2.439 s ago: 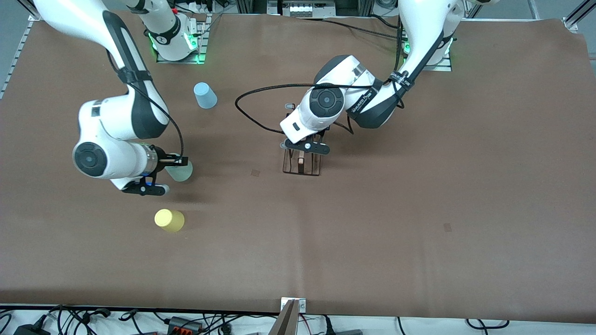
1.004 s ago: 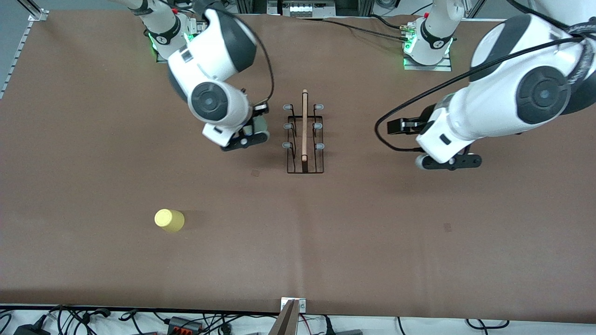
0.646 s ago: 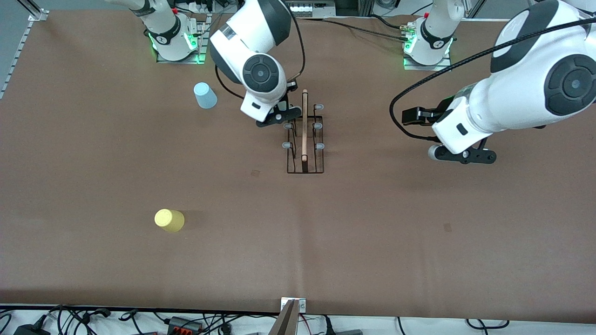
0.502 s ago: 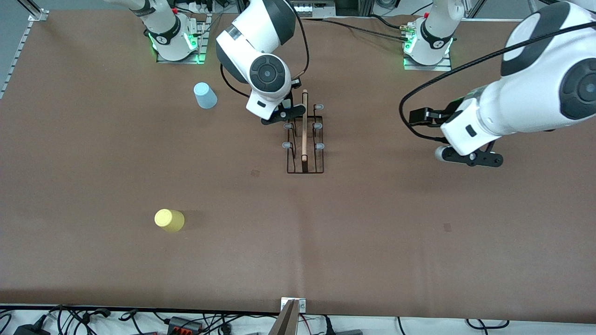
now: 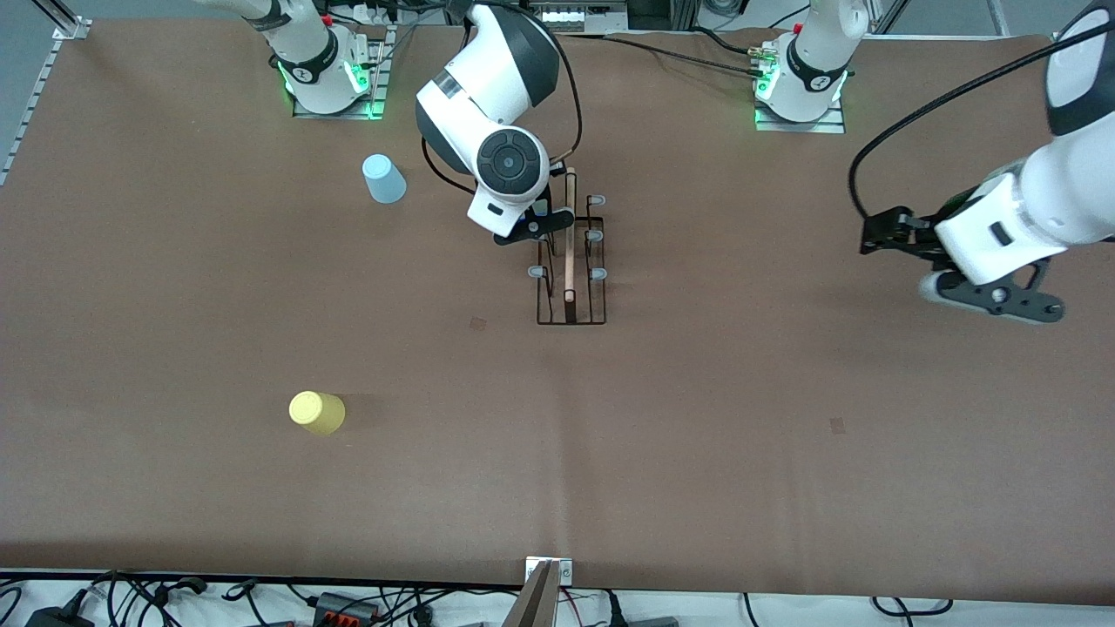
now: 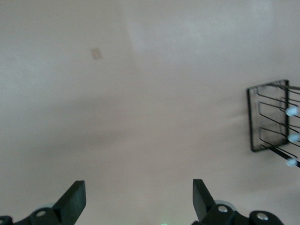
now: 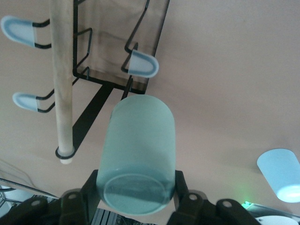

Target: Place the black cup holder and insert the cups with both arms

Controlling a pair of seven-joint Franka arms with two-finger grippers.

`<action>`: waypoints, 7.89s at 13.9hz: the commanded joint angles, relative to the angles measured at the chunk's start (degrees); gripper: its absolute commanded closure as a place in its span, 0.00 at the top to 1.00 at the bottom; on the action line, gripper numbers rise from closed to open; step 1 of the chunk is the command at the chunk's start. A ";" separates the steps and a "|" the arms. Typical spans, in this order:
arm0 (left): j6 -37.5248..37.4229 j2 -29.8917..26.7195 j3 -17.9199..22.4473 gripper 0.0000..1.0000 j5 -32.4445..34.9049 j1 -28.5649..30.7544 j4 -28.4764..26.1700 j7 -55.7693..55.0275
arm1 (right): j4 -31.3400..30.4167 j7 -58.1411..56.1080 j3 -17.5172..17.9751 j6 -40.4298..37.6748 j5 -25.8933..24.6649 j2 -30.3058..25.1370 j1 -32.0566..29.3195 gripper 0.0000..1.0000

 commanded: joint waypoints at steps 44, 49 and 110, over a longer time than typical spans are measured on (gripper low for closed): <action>3.78 -14.26 11.08 1.00 2.80 -6.04 -14.97 -6.21 | 15.98 -18.78 -14.58 25.29 -9.10 21.58 -26.46 1.00; 3.68 -14.26 11.08 1.00 2.71 -6.04 -14.97 -6.30 | 15.81 -19.05 -14.49 26.19 -9.10 21.93 -26.46 0.90; 3.07 -14.17 10.90 1.00 1.66 -4.99 -14.89 -7.35 | 4.50 -26.69 -9.39 -0.79 -13.49 -18.66 -38.24 1.00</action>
